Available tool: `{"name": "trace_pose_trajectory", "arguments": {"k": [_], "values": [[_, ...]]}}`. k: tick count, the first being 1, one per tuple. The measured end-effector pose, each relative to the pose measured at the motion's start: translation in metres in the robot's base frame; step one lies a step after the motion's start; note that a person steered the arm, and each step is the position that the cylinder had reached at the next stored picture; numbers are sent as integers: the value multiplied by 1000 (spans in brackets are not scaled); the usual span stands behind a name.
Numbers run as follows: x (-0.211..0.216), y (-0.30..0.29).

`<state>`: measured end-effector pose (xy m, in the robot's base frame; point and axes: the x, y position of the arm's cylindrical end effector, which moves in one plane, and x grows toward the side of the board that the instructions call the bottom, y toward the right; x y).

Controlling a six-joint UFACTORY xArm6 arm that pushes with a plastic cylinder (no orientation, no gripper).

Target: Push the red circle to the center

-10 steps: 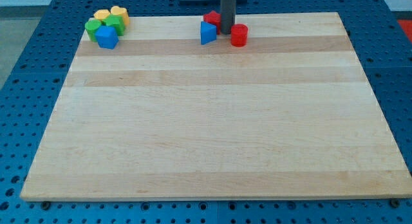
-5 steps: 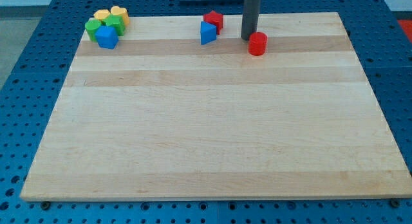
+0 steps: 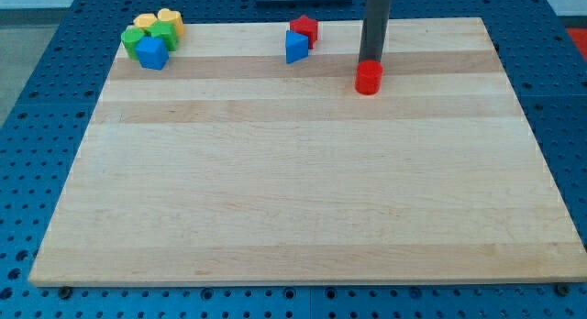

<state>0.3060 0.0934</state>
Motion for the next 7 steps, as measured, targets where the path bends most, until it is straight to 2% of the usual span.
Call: {"name": "trace_pose_trajectory", "arguments": {"k": [3, 5, 7], "values": [[84, 12], [122, 63], [124, -17]]}}
